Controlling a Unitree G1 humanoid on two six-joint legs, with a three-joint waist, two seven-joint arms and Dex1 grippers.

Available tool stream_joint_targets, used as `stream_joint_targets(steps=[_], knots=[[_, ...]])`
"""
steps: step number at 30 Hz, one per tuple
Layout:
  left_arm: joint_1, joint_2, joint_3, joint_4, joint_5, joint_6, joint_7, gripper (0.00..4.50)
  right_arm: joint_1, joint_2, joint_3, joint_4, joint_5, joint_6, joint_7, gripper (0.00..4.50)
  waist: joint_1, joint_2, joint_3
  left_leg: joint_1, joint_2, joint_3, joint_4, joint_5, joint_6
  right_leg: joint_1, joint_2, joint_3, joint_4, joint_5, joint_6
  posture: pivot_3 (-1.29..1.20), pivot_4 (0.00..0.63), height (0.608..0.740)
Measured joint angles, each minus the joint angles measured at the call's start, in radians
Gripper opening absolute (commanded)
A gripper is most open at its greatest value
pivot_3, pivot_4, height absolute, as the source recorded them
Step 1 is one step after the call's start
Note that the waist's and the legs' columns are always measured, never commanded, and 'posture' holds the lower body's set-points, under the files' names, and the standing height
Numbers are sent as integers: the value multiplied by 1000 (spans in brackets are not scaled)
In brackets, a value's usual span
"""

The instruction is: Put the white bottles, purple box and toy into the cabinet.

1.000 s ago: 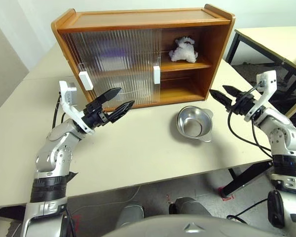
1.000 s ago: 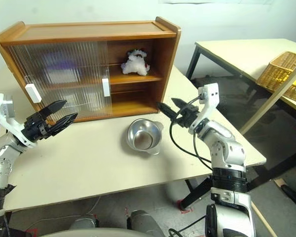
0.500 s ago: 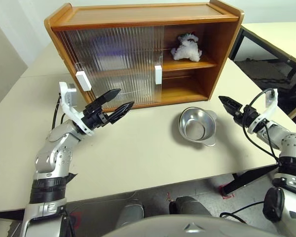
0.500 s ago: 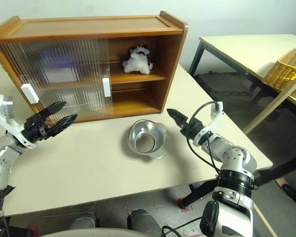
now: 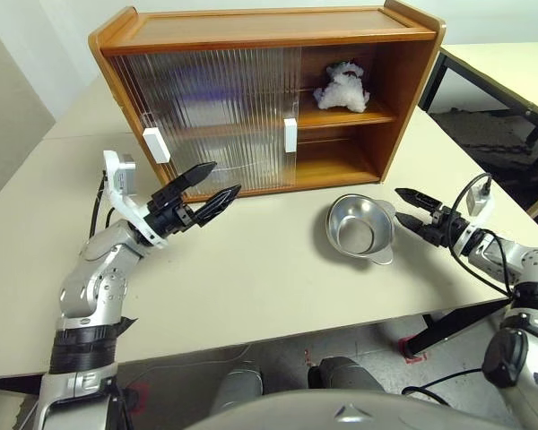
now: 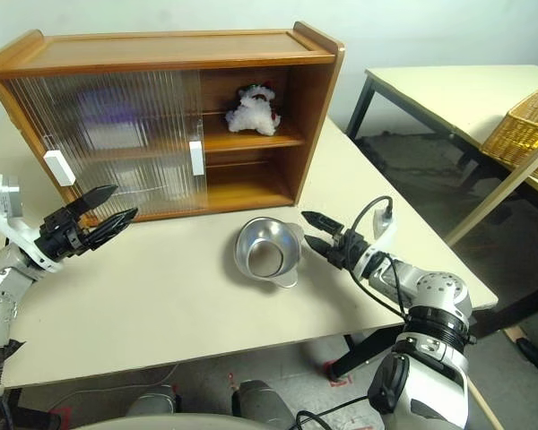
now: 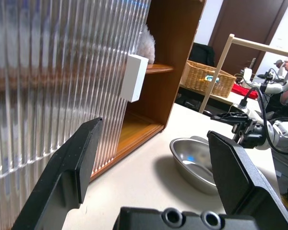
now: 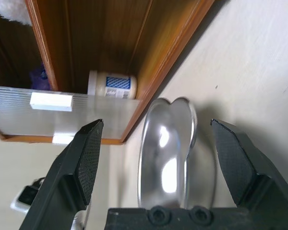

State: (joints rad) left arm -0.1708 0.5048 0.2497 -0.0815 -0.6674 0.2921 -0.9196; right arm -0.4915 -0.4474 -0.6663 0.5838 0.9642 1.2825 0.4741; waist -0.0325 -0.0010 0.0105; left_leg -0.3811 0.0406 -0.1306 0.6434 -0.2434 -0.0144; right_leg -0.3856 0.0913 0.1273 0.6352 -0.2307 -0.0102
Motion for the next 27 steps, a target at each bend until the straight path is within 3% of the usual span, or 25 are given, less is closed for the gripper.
stream_joint_targets(steps=[17,22,27], knots=[[0,6,3,-20,0,9,7,4500,-9,48,-18,-24,14,56,-48,4469,3,0,0,0,0,0,0,0,0,0,1,0,0,0,0,-30,19,740],[0,10,4,-26,-1,16,10,4500,-16,48,-18,-20,14,50,-46,3136,3,0,0,0,0,0,0,0,0,0,1,0,0,0,0,-25,26,740],[0,17,7,-32,-2,23,13,4500,-18,48,-19,-13,14,45,-45,1140,4,0,0,0,0,0,0,0,0,0,1,0,0,0,0,-23,29,740]])
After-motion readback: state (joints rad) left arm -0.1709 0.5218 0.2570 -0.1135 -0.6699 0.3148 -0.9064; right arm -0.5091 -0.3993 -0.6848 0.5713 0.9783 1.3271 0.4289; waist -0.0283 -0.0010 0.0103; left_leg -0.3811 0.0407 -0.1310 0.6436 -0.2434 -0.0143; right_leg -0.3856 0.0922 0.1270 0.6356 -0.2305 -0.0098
